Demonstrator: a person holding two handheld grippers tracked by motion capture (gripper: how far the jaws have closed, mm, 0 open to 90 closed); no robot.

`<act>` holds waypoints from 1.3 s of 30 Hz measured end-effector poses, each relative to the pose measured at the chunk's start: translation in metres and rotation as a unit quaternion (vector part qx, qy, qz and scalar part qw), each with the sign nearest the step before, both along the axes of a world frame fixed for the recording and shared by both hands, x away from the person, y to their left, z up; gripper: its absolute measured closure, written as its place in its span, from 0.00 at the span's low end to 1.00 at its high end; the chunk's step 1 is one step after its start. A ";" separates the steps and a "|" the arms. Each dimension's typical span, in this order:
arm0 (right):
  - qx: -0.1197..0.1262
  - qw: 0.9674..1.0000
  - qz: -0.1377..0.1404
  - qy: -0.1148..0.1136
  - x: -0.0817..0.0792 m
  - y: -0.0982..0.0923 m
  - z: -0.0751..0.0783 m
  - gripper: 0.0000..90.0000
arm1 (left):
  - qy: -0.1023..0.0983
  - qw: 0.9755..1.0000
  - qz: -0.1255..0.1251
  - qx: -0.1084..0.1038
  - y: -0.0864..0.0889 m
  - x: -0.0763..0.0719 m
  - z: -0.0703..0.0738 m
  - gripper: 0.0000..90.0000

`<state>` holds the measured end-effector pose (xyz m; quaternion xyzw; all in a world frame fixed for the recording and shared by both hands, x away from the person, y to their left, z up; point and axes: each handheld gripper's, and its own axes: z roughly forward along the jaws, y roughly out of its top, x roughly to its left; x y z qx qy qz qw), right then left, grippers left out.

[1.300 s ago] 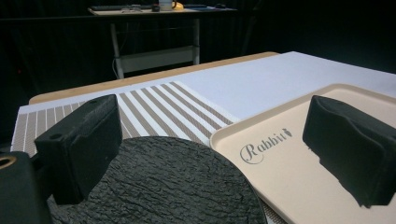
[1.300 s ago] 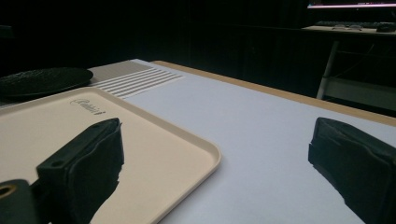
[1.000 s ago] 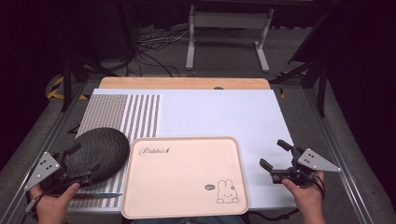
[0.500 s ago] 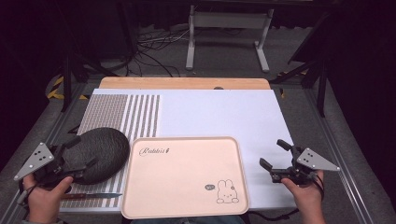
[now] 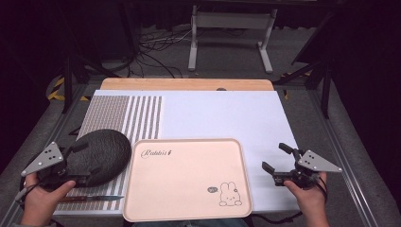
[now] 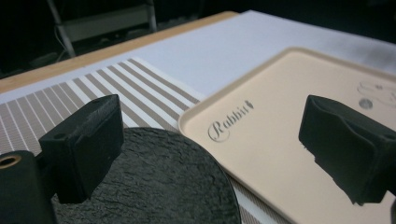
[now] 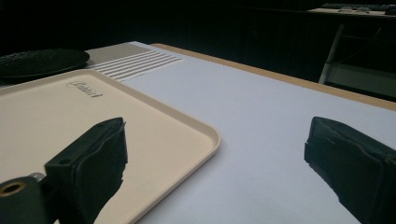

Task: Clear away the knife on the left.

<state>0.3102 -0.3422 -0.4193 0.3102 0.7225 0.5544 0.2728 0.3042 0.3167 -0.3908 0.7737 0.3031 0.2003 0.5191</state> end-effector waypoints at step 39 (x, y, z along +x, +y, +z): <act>-0.007 1.000 0.011 0.013 0.002 0.003 -0.004 0.07 | 0.110 0.940 -0.146 0.290 -0.027 -0.002 -0.009 0.15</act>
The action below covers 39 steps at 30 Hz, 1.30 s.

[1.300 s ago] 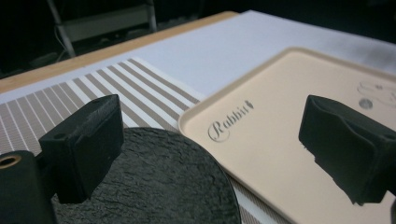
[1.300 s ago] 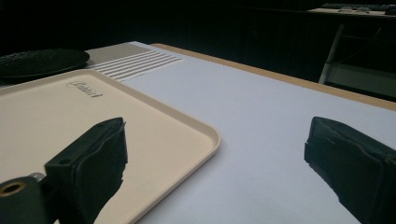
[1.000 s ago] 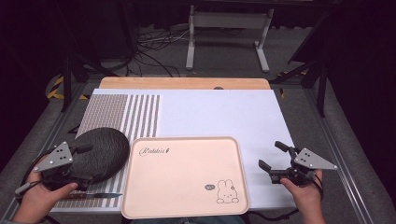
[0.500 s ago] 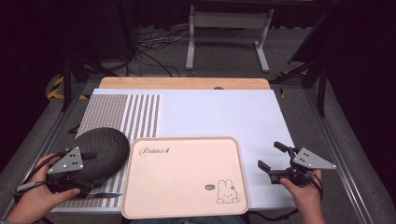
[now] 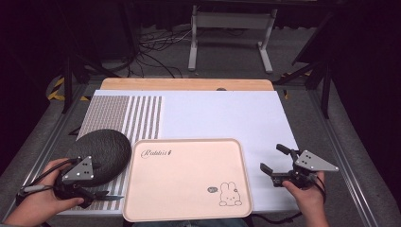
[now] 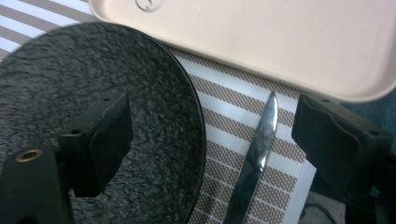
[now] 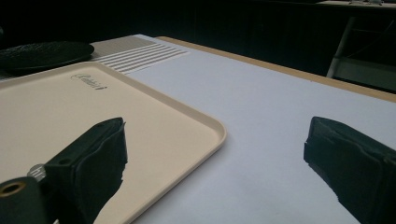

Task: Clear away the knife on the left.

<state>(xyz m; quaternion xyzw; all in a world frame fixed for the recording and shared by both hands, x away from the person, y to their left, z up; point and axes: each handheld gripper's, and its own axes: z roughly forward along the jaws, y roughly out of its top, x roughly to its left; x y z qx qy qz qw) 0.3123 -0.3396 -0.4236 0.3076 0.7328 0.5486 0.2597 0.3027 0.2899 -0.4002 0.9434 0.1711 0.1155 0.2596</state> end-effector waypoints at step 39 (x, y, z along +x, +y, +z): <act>-0.008 1.000 0.004 0.010 0.002 0.002 -0.004 0.06 | 0.099 0.966 -0.101 0.215 0.004 -0.006 -0.015 0.43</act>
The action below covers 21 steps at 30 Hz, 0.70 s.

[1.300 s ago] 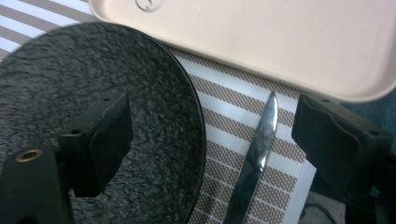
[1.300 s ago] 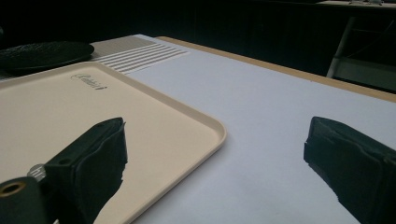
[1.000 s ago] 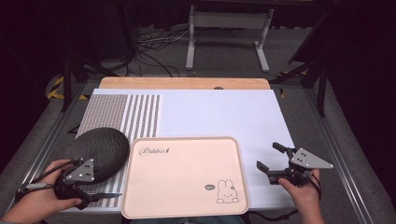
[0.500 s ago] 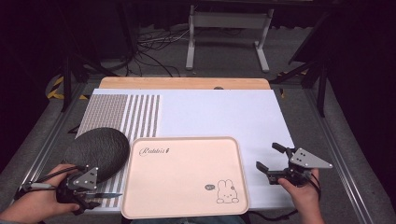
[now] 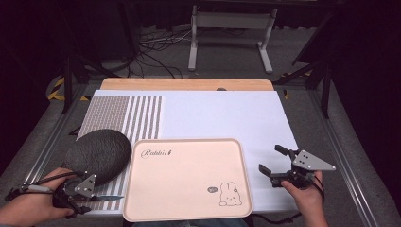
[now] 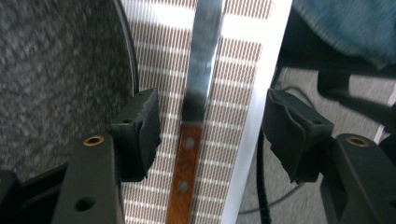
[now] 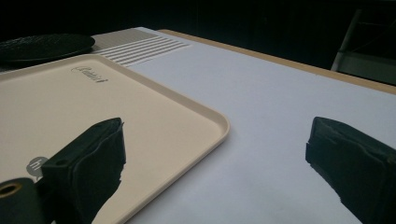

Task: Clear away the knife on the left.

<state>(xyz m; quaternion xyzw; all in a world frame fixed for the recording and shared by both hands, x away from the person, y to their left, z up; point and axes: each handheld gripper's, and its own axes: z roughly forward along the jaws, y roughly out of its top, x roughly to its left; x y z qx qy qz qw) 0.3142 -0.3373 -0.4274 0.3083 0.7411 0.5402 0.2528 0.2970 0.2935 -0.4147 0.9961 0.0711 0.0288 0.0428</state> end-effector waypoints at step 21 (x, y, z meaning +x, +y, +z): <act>-0.001 1.000 0.003 -0.003 0.000 0.000 -0.001 0.06 | 0.011 0.995 -0.045 0.083 0.013 0.010 -0.011 0.82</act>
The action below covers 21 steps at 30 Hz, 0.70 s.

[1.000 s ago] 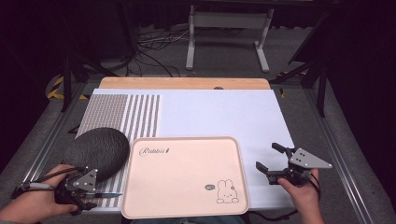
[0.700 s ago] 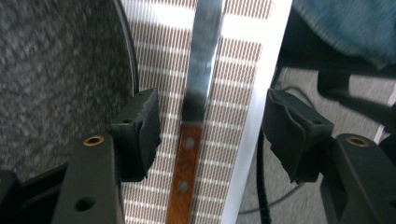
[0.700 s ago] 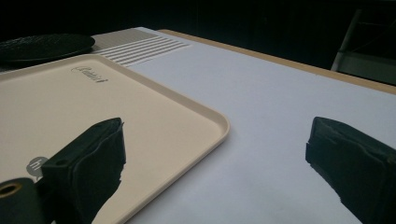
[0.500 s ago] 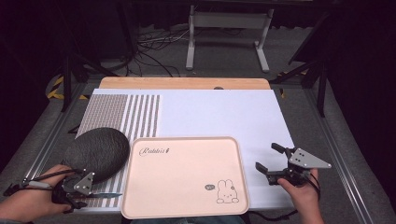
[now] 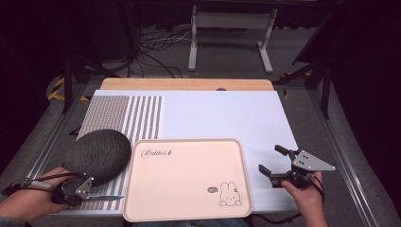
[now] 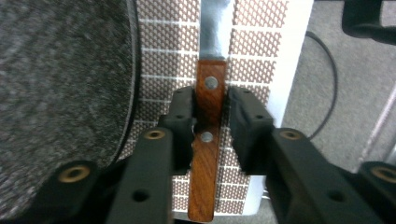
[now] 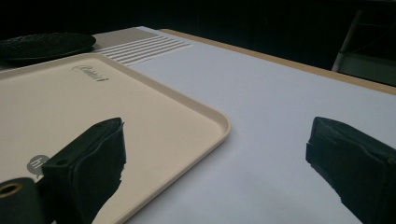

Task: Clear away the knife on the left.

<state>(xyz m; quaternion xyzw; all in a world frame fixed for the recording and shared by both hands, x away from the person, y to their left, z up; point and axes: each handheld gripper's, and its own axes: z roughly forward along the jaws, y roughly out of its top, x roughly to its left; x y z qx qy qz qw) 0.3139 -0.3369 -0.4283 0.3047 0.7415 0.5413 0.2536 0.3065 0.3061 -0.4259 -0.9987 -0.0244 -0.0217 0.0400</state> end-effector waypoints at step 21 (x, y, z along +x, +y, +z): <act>0.001 1.000 0.001 0.001 0.000 0.000 0.000 0.06 | 0.002 1.000 -0.018 0.006 -0.001 0.000 0.002 0.86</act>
